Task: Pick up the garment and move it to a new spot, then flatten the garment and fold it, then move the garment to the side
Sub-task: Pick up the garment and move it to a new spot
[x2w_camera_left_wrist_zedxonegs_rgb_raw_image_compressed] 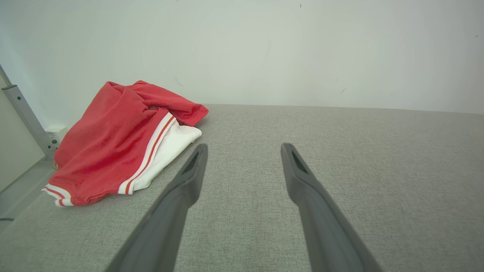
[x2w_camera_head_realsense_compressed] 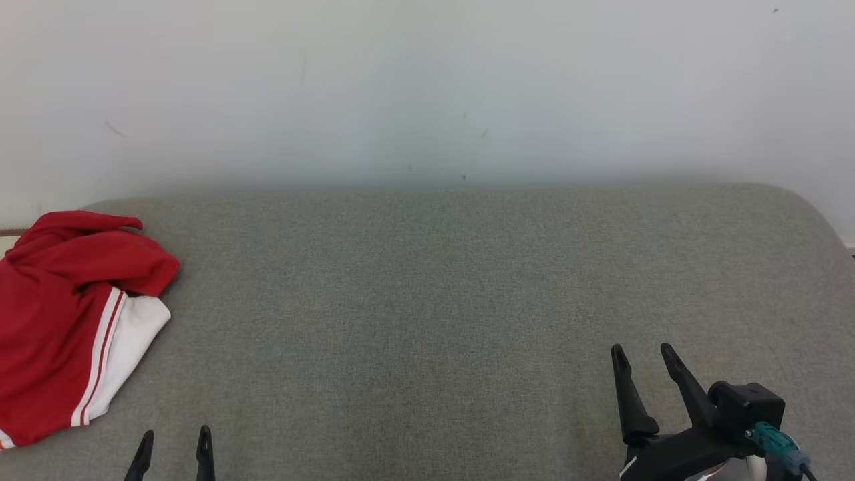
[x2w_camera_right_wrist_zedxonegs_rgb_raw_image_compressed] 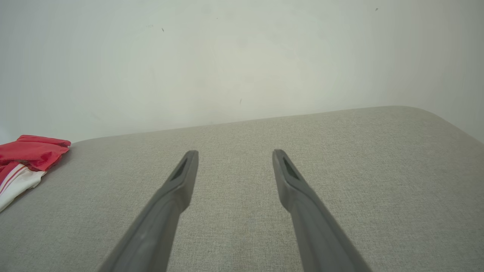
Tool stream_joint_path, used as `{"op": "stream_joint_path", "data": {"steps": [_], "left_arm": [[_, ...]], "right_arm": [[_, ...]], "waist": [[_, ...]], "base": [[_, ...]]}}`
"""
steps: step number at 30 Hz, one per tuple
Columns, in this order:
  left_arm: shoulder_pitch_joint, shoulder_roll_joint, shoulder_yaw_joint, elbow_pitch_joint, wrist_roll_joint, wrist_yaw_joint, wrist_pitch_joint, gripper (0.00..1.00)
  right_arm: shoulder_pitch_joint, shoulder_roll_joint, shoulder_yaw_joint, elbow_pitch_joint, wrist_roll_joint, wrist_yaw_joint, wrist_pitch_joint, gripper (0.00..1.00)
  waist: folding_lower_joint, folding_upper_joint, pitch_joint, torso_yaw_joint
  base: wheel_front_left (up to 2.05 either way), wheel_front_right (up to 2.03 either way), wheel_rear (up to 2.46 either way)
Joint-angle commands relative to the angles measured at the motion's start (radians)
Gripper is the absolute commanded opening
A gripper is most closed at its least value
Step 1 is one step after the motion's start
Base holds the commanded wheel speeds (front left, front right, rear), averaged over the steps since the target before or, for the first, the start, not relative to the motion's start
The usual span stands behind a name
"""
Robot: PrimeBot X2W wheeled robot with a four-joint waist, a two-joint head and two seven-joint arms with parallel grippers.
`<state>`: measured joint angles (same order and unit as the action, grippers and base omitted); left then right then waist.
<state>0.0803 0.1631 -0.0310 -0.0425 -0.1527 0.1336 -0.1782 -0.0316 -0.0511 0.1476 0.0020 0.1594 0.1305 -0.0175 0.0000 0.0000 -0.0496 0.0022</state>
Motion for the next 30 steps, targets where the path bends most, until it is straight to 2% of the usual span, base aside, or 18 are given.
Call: {"op": "stream_joint_path", "data": {"steps": [1, 8, 13, 30], "left_arm": [[0.014, 0.007, 0.0, -0.004, -0.01, 0.002, 0.0, 1.0], [0.011, 0.011, -0.004, -0.005, -0.015, 0.006, 0.003, 1.0], [0.007, 0.017, -0.002, -0.007, -0.02, 0.008, 0.007, 1.0], [0.042, 0.052, 0.011, -0.027, -0.021, 0.026, 0.036, 1.0]], "right_arm": [[0.006, 0.002, 0.001, 0.002, 0.007, 0.0, 0.001, 1.0], [0.011, 0.002, 0.001, 0.004, 0.011, 0.0, -0.002, 1.0], [0.016, 0.002, -0.001, 0.008, 0.02, 0.0, -0.008, 1.0], [0.035, 0.001, 0.024, 0.035, 0.038, 0.0, -0.022, 1.0]], "waist": [[0.0, 0.0, 0.001, 0.0], [0.0, 0.0, 0.002, 0.007], [0.0, 0.0, 0.002, 0.037], [0.0, 0.0, -0.015, 0.26]], "base": [[0.0, 0.0, 0.0], [0.0, 0.0, 0.0], [0.0, 0.0, 0.0], [0.0, 0.0, 0.0]]}}
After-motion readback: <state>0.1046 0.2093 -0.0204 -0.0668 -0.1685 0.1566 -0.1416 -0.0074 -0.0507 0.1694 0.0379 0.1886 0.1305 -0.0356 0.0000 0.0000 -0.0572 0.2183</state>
